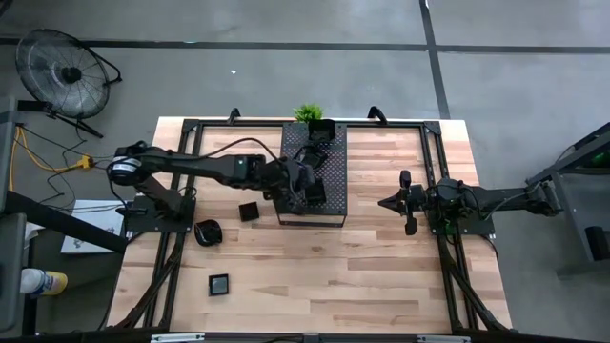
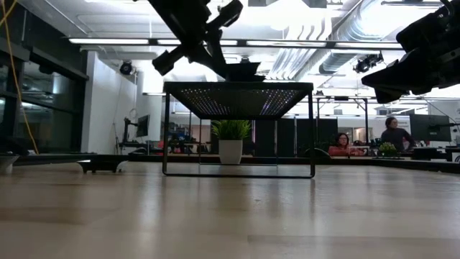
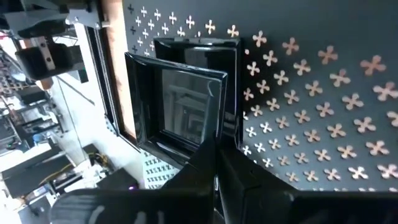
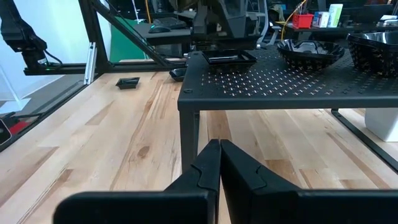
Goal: Pick & Place Mini shaped plates
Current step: Stack the square plate on top of the square plate on the shelf
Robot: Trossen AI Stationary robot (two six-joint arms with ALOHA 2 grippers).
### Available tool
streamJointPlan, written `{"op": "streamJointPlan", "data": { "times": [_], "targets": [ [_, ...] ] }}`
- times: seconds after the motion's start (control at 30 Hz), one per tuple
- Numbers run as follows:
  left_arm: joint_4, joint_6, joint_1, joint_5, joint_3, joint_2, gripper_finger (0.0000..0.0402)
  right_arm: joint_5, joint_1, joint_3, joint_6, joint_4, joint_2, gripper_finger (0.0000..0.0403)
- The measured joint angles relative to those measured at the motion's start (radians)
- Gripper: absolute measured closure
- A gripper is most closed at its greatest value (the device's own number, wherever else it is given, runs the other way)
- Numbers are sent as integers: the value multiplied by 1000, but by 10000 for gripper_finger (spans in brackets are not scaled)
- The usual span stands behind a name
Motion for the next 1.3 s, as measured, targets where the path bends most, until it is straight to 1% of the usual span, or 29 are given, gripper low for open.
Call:
{"op": "streamJointPlan", "data": {
  "times": [0.4,0.6,1.23,1.3],
  "targets": [
    [-1,-24,-9,-11,0,14,401,0,0,0,0,0,0,400],
    [-1,-56,-9,-3,0,14,389,0,0,0,0,0,0,396],
    [-2,-56,-9,-2,0,14,381,0,0,0,0,0,0,398],
    [-2,-56,-9,10,0,14,376,0,0,0,0,0,0,398]
  ]
}}
